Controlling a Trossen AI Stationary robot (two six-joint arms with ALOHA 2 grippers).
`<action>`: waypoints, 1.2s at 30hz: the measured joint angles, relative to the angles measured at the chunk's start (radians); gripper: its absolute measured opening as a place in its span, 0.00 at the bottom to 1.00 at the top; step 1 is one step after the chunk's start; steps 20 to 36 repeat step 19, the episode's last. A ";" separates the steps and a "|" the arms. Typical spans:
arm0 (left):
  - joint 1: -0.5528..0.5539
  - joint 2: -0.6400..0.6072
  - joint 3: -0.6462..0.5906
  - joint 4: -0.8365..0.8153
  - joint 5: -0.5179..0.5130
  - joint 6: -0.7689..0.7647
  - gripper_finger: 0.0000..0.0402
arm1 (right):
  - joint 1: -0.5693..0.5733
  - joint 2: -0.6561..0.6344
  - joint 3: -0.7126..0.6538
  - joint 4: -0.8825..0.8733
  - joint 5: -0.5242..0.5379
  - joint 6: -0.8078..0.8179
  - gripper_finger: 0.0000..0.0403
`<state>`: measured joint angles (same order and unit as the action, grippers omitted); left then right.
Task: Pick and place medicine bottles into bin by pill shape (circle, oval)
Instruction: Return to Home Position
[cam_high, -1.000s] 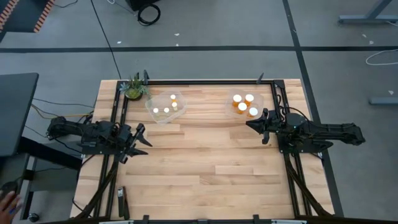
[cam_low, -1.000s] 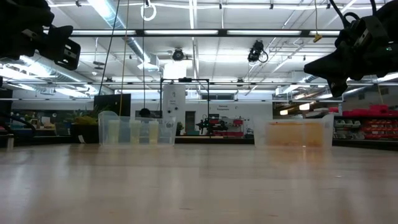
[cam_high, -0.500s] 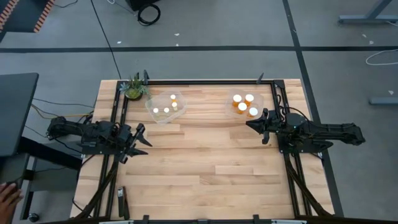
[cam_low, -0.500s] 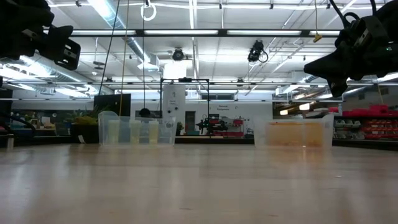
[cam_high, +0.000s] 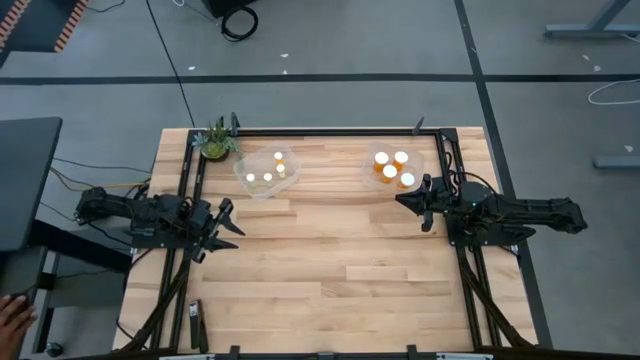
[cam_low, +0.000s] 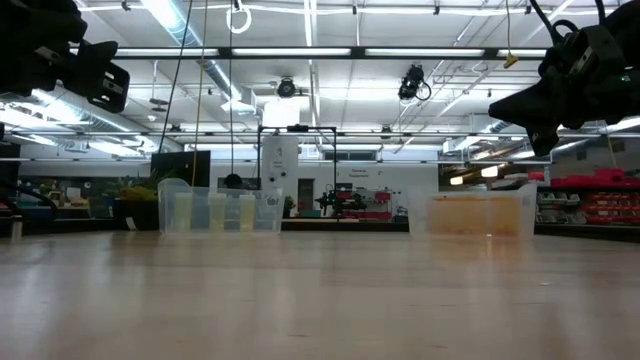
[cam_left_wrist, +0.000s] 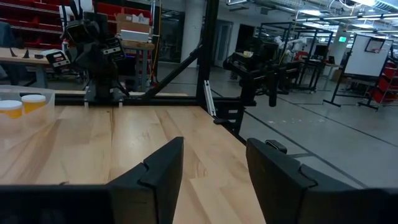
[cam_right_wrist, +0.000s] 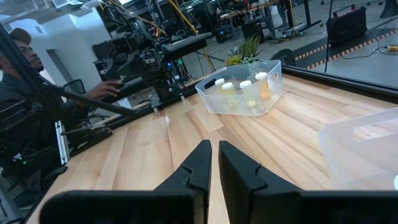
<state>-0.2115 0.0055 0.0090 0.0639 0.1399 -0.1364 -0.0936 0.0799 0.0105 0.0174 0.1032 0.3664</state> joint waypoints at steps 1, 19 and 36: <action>0.000 0.000 0.000 0.000 0.000 0.000 0.46 | 0.000 0.000 0.000 0.000 0.000 0.000 0.09; 0.000 0.000 0.000 0.000 0.000 0.000 0.44 | 0.000 0.000 0.000 0.000 0.000 0.000 0.09; 0.000 0.000 0.000 0.000 0.000 0.000 0.44 | 0.000 0.000 0.000 0.000 0.000 0.000 0.09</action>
